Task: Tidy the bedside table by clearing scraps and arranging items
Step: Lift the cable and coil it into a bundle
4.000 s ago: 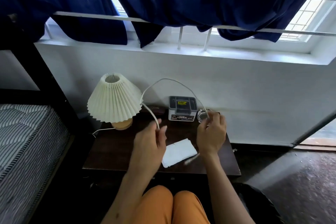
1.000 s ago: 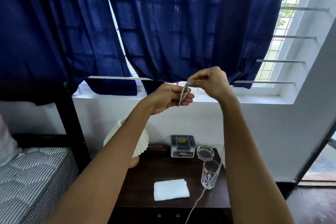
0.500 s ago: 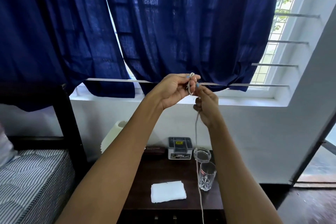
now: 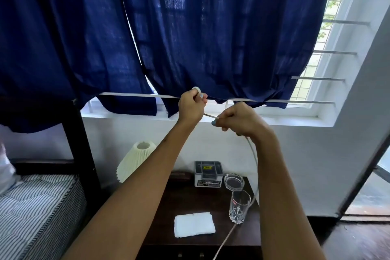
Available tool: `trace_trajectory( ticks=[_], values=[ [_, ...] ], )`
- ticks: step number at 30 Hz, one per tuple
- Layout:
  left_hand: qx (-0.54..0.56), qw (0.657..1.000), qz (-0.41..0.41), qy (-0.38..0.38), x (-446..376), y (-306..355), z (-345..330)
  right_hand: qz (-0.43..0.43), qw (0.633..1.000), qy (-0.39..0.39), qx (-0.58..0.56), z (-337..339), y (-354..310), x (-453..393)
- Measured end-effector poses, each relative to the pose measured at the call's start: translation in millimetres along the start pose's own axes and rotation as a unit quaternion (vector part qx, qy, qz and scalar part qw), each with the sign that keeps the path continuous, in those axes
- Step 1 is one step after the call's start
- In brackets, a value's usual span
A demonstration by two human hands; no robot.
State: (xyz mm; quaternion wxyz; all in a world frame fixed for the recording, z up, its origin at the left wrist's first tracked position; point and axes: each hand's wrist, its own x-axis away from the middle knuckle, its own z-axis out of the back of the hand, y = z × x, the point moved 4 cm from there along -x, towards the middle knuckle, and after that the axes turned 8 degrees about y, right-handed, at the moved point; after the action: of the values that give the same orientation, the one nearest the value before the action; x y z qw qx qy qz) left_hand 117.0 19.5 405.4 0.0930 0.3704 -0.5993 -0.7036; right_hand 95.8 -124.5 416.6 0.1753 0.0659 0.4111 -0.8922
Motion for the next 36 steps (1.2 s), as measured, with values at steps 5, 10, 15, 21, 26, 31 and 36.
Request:
trace_trajectory(
  ticks=[5, 10, 15, 21, 26, 31, 36],
  values=[
    [-0.105, 0.989, -0.063, -0.079, 7.6, 2.8, 3.7, 0.087, 0.991, 0.082, 0.057, 21.5, -24.2, 1.7],
    [-0.006, 0.974, 0.044, -0.223, 26.1, 18.7, 8.7, 0.157, 0.969, 0.179, -0.060, 39.8, -28.0, -5.7],
    [0.128, 0.948, 0.119, -0.266, 34.4, 40.8, 15.0, 0.106, 0.941, 0.189, -0.259, 29.3, -10.9, -19.1],
    [0.238, 0.912, 0.145, -0.302, 33.6, 56.9, 7.0, -0.013, 0.896, 0.146, -0.420, -18.0, 11.6, -22.1],
    [0.295, 0.916, 0.177, -0.205, 21.7, 46.1, -3.8, -0.016, 0.935, 0.200, -0.293, -45.7, 12.6, -4.2],
    [0.194, 0.968, 0.145, -0.060, 12.1, 25.5, -4.9, -0.038, 0.980, 0.119, -0.153, -50.3, -0.2, 6.7],
    [0.028, 0.997, 0.038, -0.053, 6.0, 15.1, 11.1, -0.008, 0.996, 0.091, -0.025, -21.4, -12.9, 8.7]
  ],
)
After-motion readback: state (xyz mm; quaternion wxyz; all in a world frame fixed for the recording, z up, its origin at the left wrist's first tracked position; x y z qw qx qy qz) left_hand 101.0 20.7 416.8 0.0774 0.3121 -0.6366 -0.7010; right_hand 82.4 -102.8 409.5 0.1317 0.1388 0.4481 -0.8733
